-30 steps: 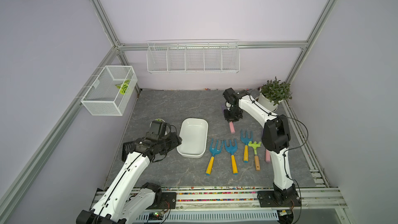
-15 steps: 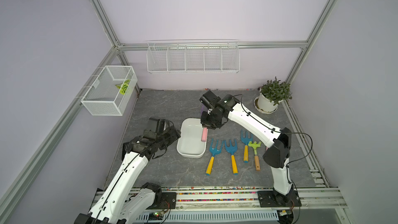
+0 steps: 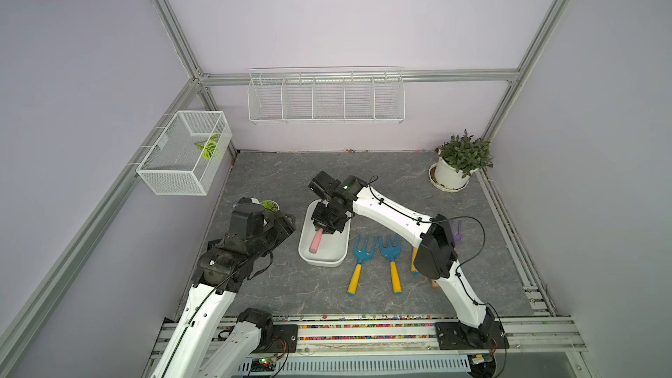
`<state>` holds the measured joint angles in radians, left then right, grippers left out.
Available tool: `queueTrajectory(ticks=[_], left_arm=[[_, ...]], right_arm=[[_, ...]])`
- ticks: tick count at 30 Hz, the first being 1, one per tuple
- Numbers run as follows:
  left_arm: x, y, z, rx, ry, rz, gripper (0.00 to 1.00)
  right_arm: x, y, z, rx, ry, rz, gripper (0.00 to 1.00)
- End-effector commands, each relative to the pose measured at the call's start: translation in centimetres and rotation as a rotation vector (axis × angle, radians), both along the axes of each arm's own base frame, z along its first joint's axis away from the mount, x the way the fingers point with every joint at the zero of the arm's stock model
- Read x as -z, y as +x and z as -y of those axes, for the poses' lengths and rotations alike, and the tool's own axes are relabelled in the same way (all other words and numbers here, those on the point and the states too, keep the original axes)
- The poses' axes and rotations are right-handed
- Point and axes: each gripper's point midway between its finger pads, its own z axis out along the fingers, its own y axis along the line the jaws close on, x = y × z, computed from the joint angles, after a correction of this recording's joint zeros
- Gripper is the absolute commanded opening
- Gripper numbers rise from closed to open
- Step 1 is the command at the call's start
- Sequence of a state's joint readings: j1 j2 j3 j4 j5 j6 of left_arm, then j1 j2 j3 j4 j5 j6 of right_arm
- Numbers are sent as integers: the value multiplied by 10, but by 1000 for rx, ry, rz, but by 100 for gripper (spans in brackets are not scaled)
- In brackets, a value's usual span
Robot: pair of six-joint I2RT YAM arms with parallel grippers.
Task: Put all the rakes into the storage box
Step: Place the rake in the storage box.
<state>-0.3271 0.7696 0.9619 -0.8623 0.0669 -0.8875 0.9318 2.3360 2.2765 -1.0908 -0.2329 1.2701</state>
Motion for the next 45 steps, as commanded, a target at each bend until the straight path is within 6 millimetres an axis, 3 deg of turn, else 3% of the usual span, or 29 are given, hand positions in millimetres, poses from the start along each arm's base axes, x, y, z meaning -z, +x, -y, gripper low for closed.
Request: queueTrajectory(ticks=[1, 12, 25, 32, 39, 45], left_arm=[[7, -5, -6, -32, 5, -30, 68], [7, -6, -2, -10, -15, -18, 68], [15, -2, 3, 7, -17, -51, 69], [17, -4, 3, 11, -16, -54, 70], [17, -2, 5, 15, -18, -53, 71], [18, 1, 7, 20, -20, -58, 71]], right_arm=[[-4, -7, -2, -52, -1, -4, 0], [24, -5, 9, -115, -74, -15, 0], [44, 16, -2, -102, -74, -5, 0], [56, 25, 2, -93, -90, -6, 0], [57, 24, 1, -116, -88, 0, 31], [41, 29, -2, -136, -55, 43, 45]])
